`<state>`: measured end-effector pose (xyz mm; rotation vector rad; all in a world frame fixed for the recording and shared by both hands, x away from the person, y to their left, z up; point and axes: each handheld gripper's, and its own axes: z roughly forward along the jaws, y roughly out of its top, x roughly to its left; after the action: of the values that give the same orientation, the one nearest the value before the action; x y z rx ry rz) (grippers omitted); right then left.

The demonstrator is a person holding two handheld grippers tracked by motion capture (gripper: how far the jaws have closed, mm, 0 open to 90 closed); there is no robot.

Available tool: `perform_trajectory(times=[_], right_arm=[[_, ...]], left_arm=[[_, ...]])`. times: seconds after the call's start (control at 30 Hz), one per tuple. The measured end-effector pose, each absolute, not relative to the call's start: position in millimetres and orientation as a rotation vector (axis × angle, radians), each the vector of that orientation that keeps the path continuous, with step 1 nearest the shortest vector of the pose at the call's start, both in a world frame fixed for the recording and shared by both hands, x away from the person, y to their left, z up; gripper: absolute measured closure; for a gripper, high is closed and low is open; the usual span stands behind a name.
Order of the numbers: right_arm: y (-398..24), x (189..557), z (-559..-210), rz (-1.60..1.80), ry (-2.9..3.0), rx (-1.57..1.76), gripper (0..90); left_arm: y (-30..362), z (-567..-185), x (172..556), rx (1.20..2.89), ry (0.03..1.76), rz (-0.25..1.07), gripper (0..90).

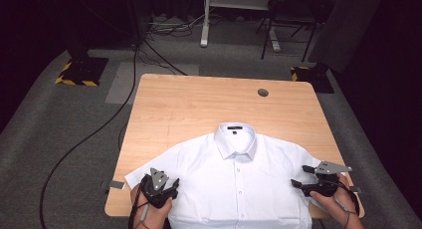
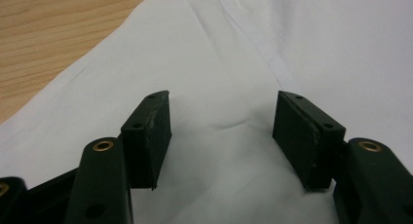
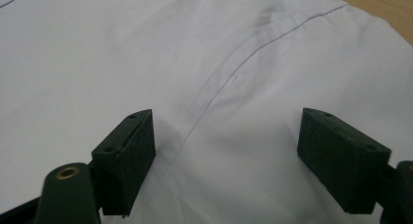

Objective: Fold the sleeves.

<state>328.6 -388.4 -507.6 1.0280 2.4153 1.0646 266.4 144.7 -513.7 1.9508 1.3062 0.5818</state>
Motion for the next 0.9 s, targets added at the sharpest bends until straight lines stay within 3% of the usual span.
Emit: perform_trajectory(times=[0.9], right_arm=[[-388.4, 328.5, -507.7, 1.066, 2.416, 1.028, 21.1]], left_arm=[[145.8, -511.6, 269.9, 1.983, 1.305, 0.556, 33.3]])
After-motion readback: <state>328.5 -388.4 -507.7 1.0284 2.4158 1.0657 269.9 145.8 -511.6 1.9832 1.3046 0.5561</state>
